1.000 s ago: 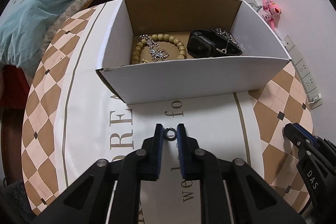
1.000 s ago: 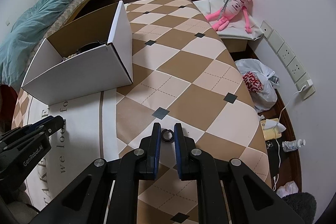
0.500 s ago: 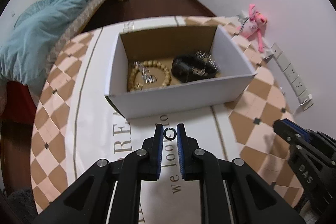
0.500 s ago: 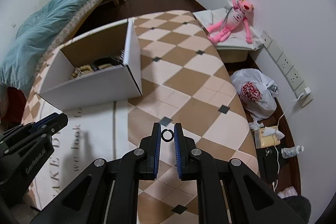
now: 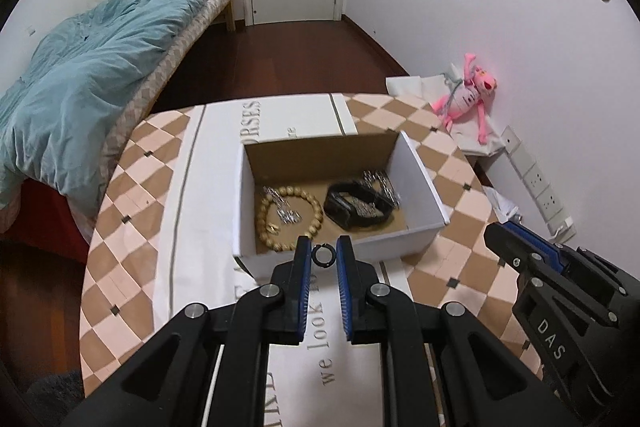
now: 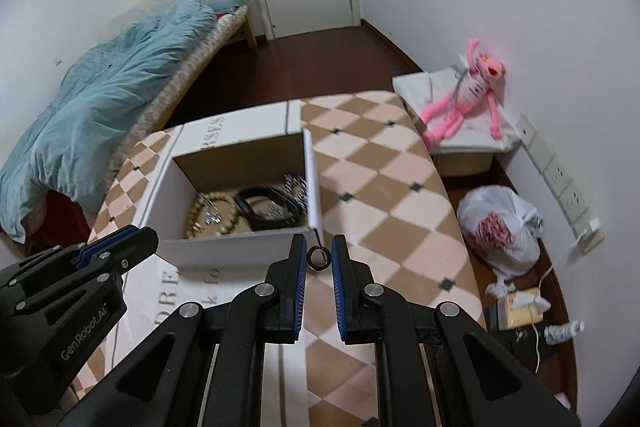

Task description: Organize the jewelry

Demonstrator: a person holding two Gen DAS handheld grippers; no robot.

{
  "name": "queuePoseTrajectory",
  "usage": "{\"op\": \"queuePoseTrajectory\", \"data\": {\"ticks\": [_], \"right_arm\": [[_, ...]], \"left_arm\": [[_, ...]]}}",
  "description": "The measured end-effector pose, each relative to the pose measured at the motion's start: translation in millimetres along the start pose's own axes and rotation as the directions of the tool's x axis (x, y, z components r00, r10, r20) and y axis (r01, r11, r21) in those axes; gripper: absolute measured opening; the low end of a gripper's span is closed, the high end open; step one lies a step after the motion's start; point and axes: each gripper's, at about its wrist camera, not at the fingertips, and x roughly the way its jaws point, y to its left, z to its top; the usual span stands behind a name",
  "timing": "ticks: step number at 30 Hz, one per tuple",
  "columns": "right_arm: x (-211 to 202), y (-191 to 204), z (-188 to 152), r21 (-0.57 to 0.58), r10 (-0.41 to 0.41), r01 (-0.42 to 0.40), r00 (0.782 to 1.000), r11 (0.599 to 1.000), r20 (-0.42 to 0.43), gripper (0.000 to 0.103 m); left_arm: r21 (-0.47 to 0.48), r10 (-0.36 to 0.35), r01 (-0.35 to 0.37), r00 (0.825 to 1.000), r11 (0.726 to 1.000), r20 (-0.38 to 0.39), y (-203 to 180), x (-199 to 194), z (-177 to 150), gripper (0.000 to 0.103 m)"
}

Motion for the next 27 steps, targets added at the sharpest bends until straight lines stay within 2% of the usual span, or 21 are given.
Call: {"op": "queuePoseTrajectory", "data": {"ticks": [8, 10, 11, 14, 19, 24, 25, 27], "right_arm": [[11.4, 15.9, 27.5, -0.028, 0.045, -0.044, 0.999, 0.999, 0.011, 0.013], [21.5, 15.6, 35.8, -0.003, 0.088, -0.088, 0.996, 0.996, -0.012, 0.013], [26.6, 14.9, 39.4, 0.018, 0.115, -0.115, 0.993, 0.993, -0.029, 0.013], [50.6, 4.9, 52.0, 0.12, 0.226, -0.214, 0.97, 0.969, -0.096, 0.013], [92.0, -6.3, 70.2, 0.235, 0.333, -0.286, 0.924, 0.929, -0.19, 0.013], [115.9, -2.4, 88.2, 0.232, 0.337, -0.281, 0.907, 0.931, -0.254, 0.013], [122.1, -0.7, 92.3, 0.228, 0.338, -0.28, 0.899, 0.932, -0.277, 0.014], [128.9, -0.6, 98.6, 0.224, 0.324, -0.265, 0.899, 0.938, -0.296, 0.014]], "left_arm": [[-0.039, 0.015, -0.015, 1.0, 0.999, 0.005, 23.3, 3.5, 23.4, 0.01], [-0.058, -0.01, 0.009, 1.0, 0.998, -0.023, 30.7, 12.1, 30.3, 0.01], [-0.087, -0.047, 0.042, 0.998, 0.995, -0.052, 36.8, 20.0, 34.9, 0.01], [-0.156, -0.133, 0.115, 0.985, 0.981, -0.11, 49.0, 38.1, 44.5, 0.01], [-0.22, -0.209, 0.167, 0.961, 0.961, -0.182, 62.7, 66.7, 62.6, 0.01], [-0.252, -0.244, 0.182, 0.938, 0.95, -0.246, 68.7, 87.8, 79.4, 0.01], [-0.264, -0.244, 0.174, 0.934, 0.949, -0.26, 69.7, 91.2, 82.5, 0.01], [-0.279, -0.236, 0.157, 0.931, 0.947, -0.278, 72.2, 95.1, 88.5, 0.011]]}}
